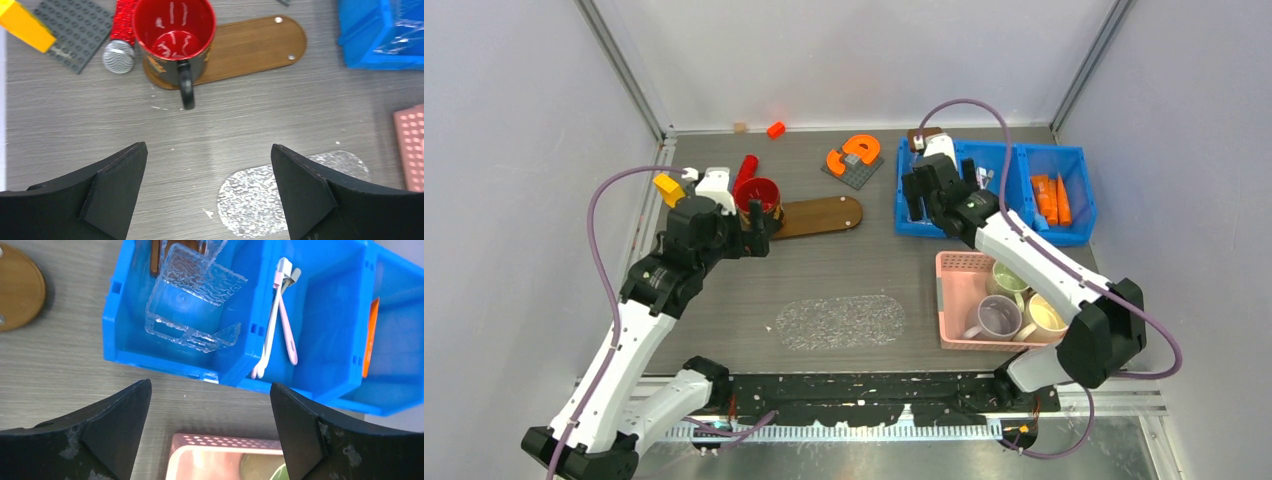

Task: Prepare toiletry sets of a toothbrush and toothpaste on the tray
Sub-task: Pick up the toothpaste holder from the storage box.

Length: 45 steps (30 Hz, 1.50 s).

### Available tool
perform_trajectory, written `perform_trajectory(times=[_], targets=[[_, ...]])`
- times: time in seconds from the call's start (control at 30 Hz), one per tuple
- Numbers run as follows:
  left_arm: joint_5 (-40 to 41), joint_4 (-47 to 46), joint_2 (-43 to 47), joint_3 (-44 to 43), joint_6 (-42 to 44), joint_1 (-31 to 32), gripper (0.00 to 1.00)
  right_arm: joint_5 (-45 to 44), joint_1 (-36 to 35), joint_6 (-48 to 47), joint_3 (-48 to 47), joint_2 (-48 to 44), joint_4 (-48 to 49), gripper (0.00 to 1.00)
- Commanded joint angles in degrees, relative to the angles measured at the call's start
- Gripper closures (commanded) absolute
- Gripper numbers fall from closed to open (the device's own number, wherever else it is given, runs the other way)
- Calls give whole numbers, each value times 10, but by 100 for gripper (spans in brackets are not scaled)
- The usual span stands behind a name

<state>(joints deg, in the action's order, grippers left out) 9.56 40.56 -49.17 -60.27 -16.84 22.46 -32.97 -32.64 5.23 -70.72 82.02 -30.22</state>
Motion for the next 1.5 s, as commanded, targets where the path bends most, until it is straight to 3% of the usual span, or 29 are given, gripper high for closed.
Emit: perform_trajectory(times=[0.0, 0.1, 0.27, 0.77, 0.93, 1.1, 1.3, 1.47], targets=[[106, -11, 13, 13, 18, 12, 2, 24, 3, -217, 67, 0, 211, 5], [143, -5, 17, 15, 18, 19, 2, 46, 14, -295, 121, 8, 284, 6], [150, -6, 17, 18, 21, 33, 2, 74, 32, -369, 122, 49, 322, 12], [176, -3, 14, 21, 22, 38, 2, 106, 38, -475, 121, 168, 411, 28], [178, -3, 11, 22, 21, 38, 2, 84, 38, -507, 125, 193, 444, 44], [179, -4, 10, 22, 20, 38, 2, 75, 36, -528, 119, 176, 403, 71], [174, -7, 11, 24, 20, 38, 2, 67, 27, -544, 115, 132, 367, 82], [168, -13, 15, 27, 21, 37, 1, 65, 15, -541, 94, 87, 300, 85]])
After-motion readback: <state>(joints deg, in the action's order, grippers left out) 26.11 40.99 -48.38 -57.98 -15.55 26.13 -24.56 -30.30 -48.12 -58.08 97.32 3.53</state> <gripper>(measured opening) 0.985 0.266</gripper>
